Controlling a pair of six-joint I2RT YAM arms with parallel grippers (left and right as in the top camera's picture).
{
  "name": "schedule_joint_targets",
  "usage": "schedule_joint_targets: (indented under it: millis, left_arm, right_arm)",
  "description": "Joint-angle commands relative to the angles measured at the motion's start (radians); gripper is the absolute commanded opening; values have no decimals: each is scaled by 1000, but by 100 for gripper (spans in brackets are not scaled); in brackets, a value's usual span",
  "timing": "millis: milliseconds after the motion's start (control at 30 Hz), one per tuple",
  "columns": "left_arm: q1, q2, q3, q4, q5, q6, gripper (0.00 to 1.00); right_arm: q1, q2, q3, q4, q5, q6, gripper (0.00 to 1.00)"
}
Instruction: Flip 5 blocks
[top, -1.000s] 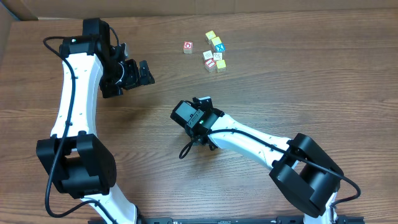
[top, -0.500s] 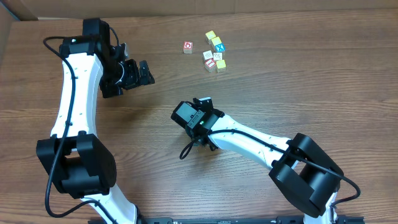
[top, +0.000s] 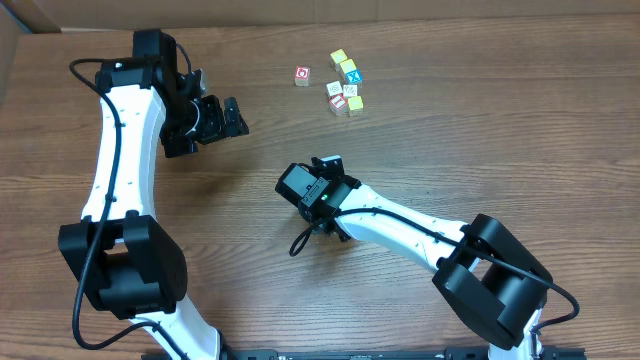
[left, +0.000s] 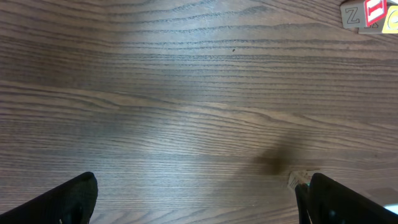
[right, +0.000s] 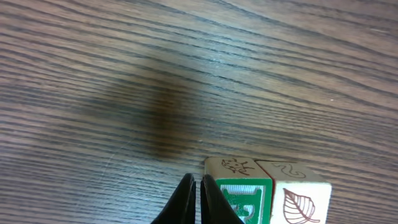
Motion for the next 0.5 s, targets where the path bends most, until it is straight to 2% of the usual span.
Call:
schedule_joint_targets:
  millis: [0,333,467]
  left_arm:
    - [0,0,26,1,1,-10,100]
    - [0,0,26,1,1,-10,100]
    - [0,0,26,1,1,-10,100]
  right_arm:
    - [-2,16,-9,2,34,3,7]
    - [-2,16,-6,14,25,3,7]
    - [-2,3,55,-19,13,3,6]
